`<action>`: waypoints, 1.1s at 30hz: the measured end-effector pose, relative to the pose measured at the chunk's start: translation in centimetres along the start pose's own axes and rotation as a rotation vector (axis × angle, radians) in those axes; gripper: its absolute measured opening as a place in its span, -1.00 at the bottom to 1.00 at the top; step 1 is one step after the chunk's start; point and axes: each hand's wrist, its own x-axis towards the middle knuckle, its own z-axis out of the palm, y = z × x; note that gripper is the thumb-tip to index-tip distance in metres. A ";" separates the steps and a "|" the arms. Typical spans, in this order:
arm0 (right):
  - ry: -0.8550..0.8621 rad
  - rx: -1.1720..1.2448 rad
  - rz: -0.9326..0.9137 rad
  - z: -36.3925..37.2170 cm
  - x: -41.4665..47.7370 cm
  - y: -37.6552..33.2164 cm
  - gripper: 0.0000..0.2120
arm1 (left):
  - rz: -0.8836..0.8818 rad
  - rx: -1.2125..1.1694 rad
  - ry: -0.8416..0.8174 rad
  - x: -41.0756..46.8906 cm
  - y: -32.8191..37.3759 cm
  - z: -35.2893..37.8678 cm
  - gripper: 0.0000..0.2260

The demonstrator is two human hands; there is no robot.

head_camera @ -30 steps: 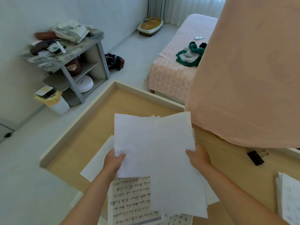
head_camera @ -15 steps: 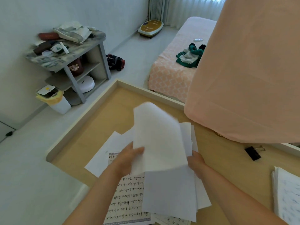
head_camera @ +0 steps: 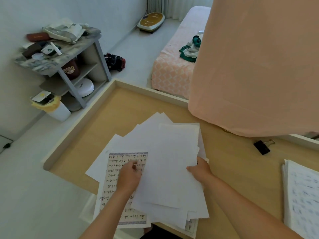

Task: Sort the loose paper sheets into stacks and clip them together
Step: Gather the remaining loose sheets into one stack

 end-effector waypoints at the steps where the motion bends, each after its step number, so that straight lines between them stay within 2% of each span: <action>1: 0.009 0.002 -0.005 0.1 -0.1 0.1 -0.73 | -0.044 0.111 0.116 0.1 -1.3 -1.0 -0.58; 3: 0.036 -0.004 -0.017 0.6 -0.3 0.2 -0.72 | -0.210 0.258 0.251 -0.3 -3.9 -3.0 -0.41; 5: 0.037 -0.010 -0.030 0.9 -0.3 0.3 -0.70 | -0.391 0.171 0.267 -1.0 -5.7 -4.4 -0.19; 7: 0.026 -0.014 -0.035 1.3 -0.3 0.3 -0.71 | -0.457 0.045 0.256 -1.6 -6.8 -5.0 -0.08; 10: 0.005 -0.028 -0.031 2.0 -0.4 0.2 -0.73 | -0.505 -0.059 0.251 -2.3 -7.2 -5.2 -0.20; 12: -0.003 -0.029 -0.039 2.5 -0.4 0.1 -0.76 | -0.590 -0.111 0.185 -3.0 -6.9 -5.1 -0.31; 15: -0.007 -0.041 -0.056 3.1 -0.6 -0.4 -0.78 | -0.675 -0.207 0.115 -3.8 -7.4 -4.9 -0.32; 19: -0.003 -0.068 -0.100 3.5 -1.0 -0.9 -0.76 | -0.493 -0.268 0.027 -4.8 -7.2 -6.2 -0.78; 21: 0.002 -0.079 -0.101 3.4 -1.1 -1.1 -0.76 | -0.376 -0.402 0.008 -5.0 -5.7 -8.0 -0.87; 25: 0.004 -0.104 -0.088 3.0 -1.2 -1.2 -0.79 | -0.204 -0.788 -0.091 -5.2 -2.3 -12.7 -0.76; 29: -0.012 -0.112 -0.089 2.3 -1.4 -1.4 -0.78 | -0.062 -1.206 -0.370 -4.9 -0.2 -15.3 -0.67; 31: -0.039 -0.102 -0.054 2.0 -1.3 -1.5 -0.78 | -0.089 -1.296 -0.494 -4.0 0.0 -14.8 -0.65; 33: -0.071 -0.081 -0.016 1.5 -1.1 -1.4 -0.77 | -0.116 -1.219 -0.550 -2.8 0.3 -13.3 -0.61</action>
